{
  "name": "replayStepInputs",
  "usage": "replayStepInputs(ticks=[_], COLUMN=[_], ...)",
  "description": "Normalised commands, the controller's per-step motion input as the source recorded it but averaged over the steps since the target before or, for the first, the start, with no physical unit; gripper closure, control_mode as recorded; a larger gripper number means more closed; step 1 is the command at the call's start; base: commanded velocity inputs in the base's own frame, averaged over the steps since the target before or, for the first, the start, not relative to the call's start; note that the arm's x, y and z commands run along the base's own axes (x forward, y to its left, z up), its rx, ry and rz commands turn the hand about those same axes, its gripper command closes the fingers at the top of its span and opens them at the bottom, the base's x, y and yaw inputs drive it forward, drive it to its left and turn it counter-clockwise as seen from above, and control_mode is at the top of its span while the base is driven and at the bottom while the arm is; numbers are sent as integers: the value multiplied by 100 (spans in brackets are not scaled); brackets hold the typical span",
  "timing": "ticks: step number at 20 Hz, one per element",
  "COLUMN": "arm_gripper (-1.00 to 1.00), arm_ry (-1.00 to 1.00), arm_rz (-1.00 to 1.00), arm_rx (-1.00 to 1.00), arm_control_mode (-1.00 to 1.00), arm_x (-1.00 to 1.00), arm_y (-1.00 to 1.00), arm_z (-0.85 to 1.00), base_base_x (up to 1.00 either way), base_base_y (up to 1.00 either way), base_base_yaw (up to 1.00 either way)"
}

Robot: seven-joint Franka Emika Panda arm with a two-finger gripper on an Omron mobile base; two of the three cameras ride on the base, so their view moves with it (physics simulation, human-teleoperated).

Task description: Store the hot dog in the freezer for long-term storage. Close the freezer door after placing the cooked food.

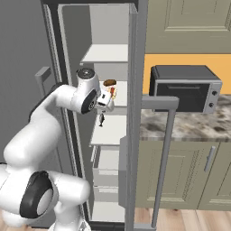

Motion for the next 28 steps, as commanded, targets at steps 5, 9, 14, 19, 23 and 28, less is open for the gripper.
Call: replayStepInputs(ticks=[5,9,14,19,23,28], arm_gripper=[-100,-100,-100,-100,-100,-100], arm_ry=[19,2,1,14,11,7], arm_rz=[0,1,3,0,0,0], arm_rx=[-7,-14,-14,0,13,11], arm_control_mode=[-100,-100,-100,-100,-100,-100], arm_x=[-74,-100,-86,-29,-18,-40], arm_y=[3,27,36,7,0,11], arm_z=[2,0,0,0,0,0], base_base_x=[0,0,0,0,0,0], base_base_y=[0,0,0,0,0,0], base_base_yaw=[0,0,0,0,0,0])
